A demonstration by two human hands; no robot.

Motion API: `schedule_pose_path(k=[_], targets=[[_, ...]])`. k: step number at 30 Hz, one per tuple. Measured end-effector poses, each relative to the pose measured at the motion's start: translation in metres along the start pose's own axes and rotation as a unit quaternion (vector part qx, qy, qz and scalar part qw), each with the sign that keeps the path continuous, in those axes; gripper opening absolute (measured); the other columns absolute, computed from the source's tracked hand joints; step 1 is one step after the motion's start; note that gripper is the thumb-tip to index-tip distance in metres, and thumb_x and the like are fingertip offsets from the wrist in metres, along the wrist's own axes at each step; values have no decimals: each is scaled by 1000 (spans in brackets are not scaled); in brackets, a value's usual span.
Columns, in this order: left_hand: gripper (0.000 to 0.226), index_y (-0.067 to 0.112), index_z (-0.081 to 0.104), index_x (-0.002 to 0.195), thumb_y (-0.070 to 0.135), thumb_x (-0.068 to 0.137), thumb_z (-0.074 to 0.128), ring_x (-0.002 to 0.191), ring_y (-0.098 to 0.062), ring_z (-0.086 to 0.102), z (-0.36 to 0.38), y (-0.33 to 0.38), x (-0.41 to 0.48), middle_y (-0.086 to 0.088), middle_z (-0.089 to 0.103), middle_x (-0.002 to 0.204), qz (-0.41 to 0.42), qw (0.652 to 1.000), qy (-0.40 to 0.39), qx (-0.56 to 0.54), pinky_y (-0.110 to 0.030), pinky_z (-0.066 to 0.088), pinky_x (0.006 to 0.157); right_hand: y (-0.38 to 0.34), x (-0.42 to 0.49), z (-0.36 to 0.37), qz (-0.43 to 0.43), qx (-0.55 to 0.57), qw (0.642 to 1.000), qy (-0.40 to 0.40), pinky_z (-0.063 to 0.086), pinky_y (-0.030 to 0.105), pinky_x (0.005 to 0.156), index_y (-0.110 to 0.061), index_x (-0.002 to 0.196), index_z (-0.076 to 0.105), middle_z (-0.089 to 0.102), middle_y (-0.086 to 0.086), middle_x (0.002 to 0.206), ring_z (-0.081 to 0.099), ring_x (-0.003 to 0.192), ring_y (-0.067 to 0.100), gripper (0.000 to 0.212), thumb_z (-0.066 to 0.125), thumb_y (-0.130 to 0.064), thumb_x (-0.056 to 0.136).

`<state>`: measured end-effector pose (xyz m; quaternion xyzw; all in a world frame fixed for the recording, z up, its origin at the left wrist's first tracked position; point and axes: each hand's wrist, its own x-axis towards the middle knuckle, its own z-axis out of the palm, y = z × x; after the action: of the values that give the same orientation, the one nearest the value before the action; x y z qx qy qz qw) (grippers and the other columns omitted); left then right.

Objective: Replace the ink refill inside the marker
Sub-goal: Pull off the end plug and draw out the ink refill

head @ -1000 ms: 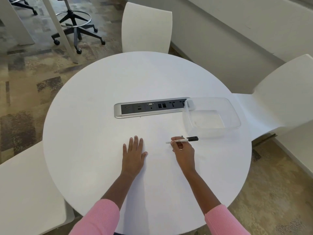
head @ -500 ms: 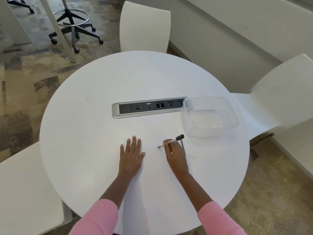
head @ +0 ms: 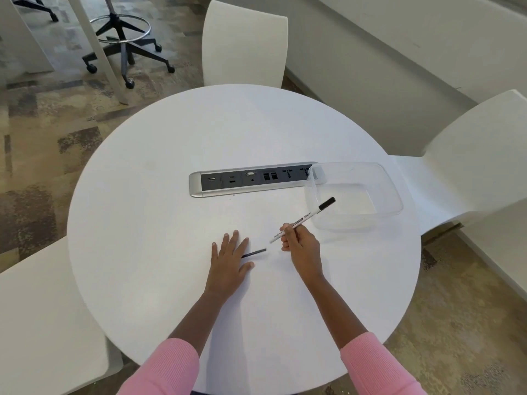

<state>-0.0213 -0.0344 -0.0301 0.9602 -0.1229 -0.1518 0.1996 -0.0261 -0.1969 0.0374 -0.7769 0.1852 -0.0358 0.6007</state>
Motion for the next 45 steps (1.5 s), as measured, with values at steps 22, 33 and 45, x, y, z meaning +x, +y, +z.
schedule_pose_path(k=[22,33,45], targets=[[86,20,11,148,54,74,-16,146,-23,1,-6,-24,-11,-4,-1,158,-16,998,32,58,-40,0,118,18,6,11,-5,-447,888,-105,42,37,85,1,112,47,57,19,114,55,106,33,26,46,-17,93],[64,19,18,147,50,92,6,146,-26,6,-5,-31,-11,-6,7,158,-4,999,42,30,-41,3,118,27,-1,26,-3,-474,874,-106,43,37,83,0,112,44,54,17,116,55,105,31,26,44,-19,94],[66,14,31,143,49,92,8,142,-33,21,-10,-27,-14,-11,24,154,3,998,52,30,-48,13,116,29,-7,32,-120,-494,858,-81,47,38,76,-3,117,48,50,17,115,52,100,33,26,39,-12,94]])
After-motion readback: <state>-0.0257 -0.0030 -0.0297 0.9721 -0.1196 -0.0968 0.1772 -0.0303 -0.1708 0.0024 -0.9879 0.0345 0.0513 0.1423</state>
